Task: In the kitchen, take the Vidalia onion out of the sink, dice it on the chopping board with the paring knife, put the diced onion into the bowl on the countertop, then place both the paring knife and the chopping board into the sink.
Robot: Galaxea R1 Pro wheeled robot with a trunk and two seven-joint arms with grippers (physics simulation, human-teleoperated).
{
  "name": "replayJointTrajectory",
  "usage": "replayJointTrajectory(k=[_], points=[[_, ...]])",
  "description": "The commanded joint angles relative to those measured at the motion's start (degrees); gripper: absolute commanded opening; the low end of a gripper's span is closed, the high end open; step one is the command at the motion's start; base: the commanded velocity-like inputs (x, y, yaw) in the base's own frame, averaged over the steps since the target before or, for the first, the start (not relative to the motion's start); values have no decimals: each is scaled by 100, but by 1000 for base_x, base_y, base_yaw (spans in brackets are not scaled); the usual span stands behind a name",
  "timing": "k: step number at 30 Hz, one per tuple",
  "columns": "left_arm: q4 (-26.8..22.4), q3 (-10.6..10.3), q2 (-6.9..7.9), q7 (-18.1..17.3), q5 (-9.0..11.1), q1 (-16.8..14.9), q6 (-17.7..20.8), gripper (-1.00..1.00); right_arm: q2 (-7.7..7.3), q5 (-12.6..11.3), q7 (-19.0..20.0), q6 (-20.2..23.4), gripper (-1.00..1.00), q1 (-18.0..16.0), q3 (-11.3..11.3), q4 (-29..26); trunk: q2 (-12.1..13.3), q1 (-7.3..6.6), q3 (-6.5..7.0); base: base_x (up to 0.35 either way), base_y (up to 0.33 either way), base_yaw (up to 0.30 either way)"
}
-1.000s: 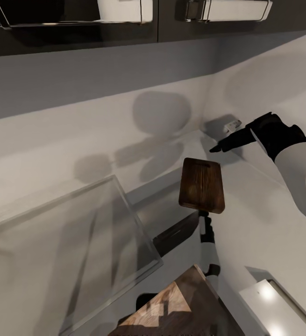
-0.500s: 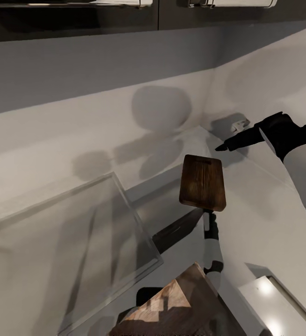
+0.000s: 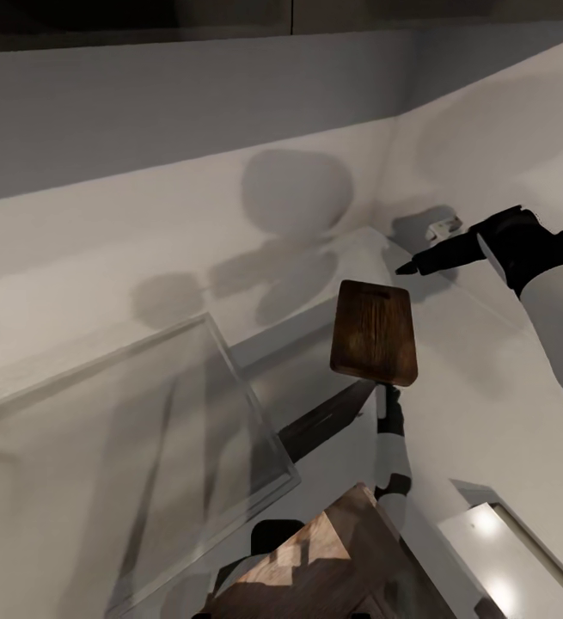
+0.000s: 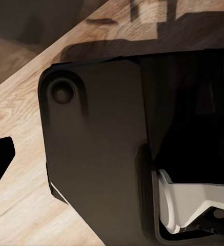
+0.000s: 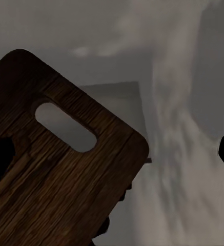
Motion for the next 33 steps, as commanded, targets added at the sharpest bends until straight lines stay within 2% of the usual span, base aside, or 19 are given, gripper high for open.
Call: replayJointTrajectory(k=[1,5,6,9,10,12,14,15,16,19,23,26,29,33], points=[[-9,-6,1,-8,8,3,-8,100,13,55,-54,9,100,-3,-2,-3,-9,3,-8,0,0,0],[-10,-6,1,-9,8,3,-8,100,83,-50,-511,-112,100,-3,-3,101,-9,3,-10,0,0,0],[-10,-6,1,-10,8,3,-9,100,114,-186,-730,-295,100,-3,-3,234,-9,3,-10,0,0,0],[-10,-6,1,-10,8,3,-6,100,150,-346,-1115,-398,100,-3,-9,320,-9,3,-10,0,0,0],[-10,-6,1,-11,8,3,-3,100,219,-434,-1352,-415,100,-3,-12,340,-9,3,-10,0,0,0],[-10,-6,1,-15,8,3,-6,100,357,-495,-1527,-409,100,-3,-16,342,-9,3,-10,0,0,0],[-10,-6,1,-17,8,3,-8,100,603,-534,-1644,-383,100,-3,-15,323,-9,3,-10,0,0,0],[-10,-6,1,-17,8,3,-8,100,663,-539,-1658,-380,100,-3,-13,321,-9,3,-10,0,0,0],[-10,-6,1,-18,8,3,-9,100,802,-550,-1664,-390,100,-3,-8,313,-9,3,-10,0,0,0],[-10,-10,1,-18,8,3,-9,100,917,-571,-1546,-407,100,-3,-3,304,-9,3,-10,0,0,0],[-10,-8,1,-18,8,3,-9,100,920,-550,-1258,-390,100,0,4,301,-9,3,-10,0,0,0],[-10,-10,1,-18,8,3,-10,100,879,-535,-1186,-379,100,1,5,301,-9,3,-10,0,0,0],[-10,-9,1,-18,8,3,-10,100,749,-530,-1152,-372,100,1,12,304,-9,3,-10,0,0,0],[-6,-6,1,-18,8,3,-4,100,474,-534,-1133,-369,100,4,18,327,-9,3,-29,0,0,0]])
